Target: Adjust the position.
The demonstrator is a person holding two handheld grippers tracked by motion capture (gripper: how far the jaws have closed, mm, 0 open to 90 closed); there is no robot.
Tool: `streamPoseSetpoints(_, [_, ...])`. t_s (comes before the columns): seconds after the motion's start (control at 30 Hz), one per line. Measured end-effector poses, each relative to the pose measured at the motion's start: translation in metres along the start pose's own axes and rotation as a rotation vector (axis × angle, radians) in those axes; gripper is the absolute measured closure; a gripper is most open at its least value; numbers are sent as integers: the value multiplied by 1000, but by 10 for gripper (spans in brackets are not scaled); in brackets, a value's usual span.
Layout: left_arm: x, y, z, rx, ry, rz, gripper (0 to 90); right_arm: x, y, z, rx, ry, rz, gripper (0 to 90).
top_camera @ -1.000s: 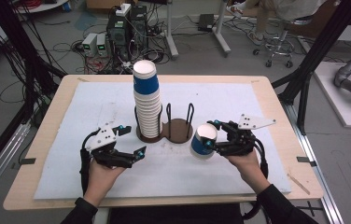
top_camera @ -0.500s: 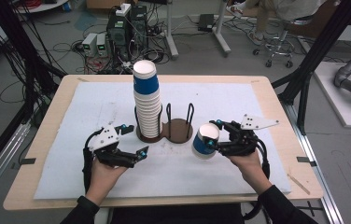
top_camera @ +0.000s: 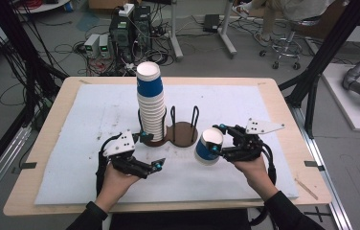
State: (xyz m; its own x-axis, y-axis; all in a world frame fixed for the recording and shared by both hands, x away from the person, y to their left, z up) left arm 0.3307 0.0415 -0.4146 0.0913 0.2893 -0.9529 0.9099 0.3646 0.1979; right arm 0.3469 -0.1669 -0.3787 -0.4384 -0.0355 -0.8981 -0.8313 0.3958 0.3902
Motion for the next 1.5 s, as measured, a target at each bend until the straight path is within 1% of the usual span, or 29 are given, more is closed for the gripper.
streamPoseSetpoints(0.07, [-1, -4, 5, 11, 4, 0, 92, 1, 1, 0, -4, 3, 1, 304])
streamPoseSetpoints(0.17, [-4, -9, 11, 46, -10, -21, 92, 0, 3, 1, -14, -4, -1, 305])
streamPoseSetpoints(0.23, [-6, -11, 14, 60, -24, -25, 92, 0, 6, 2, -22, -2, -7, 305])
streamPoseSetpoints(0.4, [-9, -15, 24, 101, -52, -68, 91, -1, 10, 4, -41, -4, -15, 305])
streamPoseSetpoints(0.43, [-9, -16, 26, 110, -56, -71, 91, 0, 11, 5, -45, -1, -10, 305])
streamPoseSetpoints(0.47, [-9, -17, 28, 117, -58, -73, 91, 0, 11, 6, -47, -1, -17, 305])
streamPoseSetpoints(0.5, [-9, -19, 30, 122, -57, -68, 91, 0, 11, 6, -49, 3, -10, 305])
streamPoseSetpoints(0.67, [-12, -27, 41, 160, -56, -62, 91, 1, 13, 9, -68, 2, -7, 305])
streamPoseSetpoints(0.77, [-12, -31, 46, 176, -53, -57, 91, 3, 16, 12, -78, 13, -12, 305])
streamPoseSetpoints(0.8, [-13, -33, 48, 181, -53, -59, 91, 3, 17, 13, -79, 12, -19, 305])
streamPoseSetpoints(0.87, [-13, -35, 51, 194, -52, -63, 90, 4, 20, 14, -91, 18, -18, 305])
streamPoseSetpoints(1.03, [-13, -41, 59, 210, -50, -62, 90, 7, 26, 20, -107, 34, -32, 305])
streamPoseSetpoints(1.13, [-11, -44, 64, 223, -40, -56, 90, 8, 30, 23, -117, 38, -32, 305])
streamPoseSetpoints(1.27, [-11, -47, 69, 236, -40, -58, 90, 11, 33, 27, -131, 53, -34, 305])
streamPoseSetpoints(1.5, [-8, -48, 75, 242, -27, -55, 90, 12, 38, 31, -146, 57, -34, 305])
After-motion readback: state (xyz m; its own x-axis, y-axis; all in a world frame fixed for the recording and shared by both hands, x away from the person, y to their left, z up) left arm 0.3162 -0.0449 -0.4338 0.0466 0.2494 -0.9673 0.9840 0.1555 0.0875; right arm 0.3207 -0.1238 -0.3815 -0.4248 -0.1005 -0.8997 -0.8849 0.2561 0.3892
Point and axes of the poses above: each handheld gripper's, and its own axes: z roughly forward along the jaws, x roughly out of its underside, y roughly to its left, the point moved 9 cm from there along z, roughly forward along the jaws, and after that the axes turned 13 degrees about z, right-handed, at the moved point
